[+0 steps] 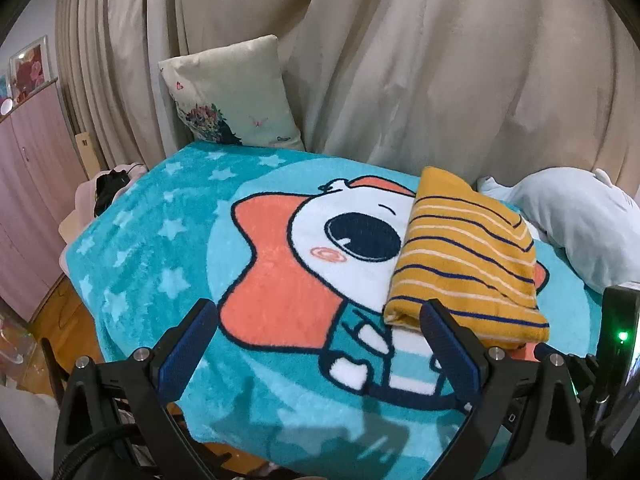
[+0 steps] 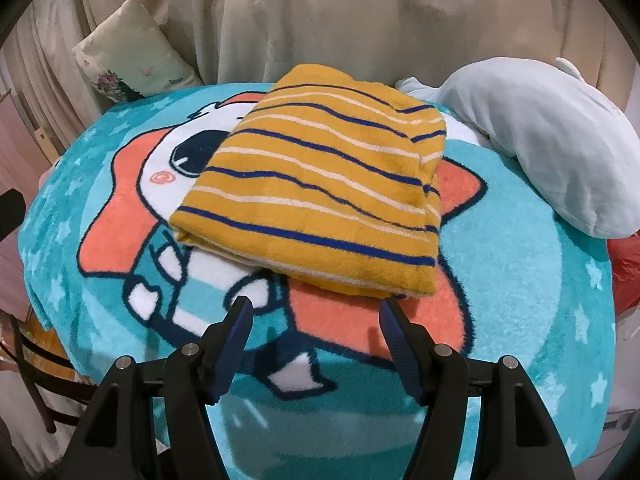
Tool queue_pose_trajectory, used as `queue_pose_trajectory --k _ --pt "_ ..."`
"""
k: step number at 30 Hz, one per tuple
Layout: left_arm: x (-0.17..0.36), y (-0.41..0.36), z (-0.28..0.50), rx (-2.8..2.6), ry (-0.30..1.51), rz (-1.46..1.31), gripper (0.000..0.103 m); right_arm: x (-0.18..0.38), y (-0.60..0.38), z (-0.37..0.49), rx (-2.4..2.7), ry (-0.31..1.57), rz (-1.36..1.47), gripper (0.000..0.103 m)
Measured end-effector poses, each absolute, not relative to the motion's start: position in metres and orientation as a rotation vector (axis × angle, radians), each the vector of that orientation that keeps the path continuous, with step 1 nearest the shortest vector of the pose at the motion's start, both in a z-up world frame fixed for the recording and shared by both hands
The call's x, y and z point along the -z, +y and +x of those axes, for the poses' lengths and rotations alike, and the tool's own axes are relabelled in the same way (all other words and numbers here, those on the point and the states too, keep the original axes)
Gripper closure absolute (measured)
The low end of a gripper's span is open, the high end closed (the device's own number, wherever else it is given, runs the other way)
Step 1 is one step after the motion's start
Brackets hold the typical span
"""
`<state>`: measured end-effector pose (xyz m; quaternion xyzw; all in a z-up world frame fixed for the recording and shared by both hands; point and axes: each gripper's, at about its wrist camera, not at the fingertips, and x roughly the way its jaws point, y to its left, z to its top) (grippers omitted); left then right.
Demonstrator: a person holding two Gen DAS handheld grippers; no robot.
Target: Fold small clothes
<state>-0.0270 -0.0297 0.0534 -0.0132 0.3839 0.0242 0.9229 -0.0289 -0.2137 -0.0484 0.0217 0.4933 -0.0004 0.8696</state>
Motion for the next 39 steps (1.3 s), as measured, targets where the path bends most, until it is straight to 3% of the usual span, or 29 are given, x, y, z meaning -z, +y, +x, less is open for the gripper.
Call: queue_pose_trajectory --k 39 --pt "0.0 -0.063 0.013 0.052 1.024 0.003 0.002 0.062 -0.232 -0.008 0.098 1.085 0.007 0.033"
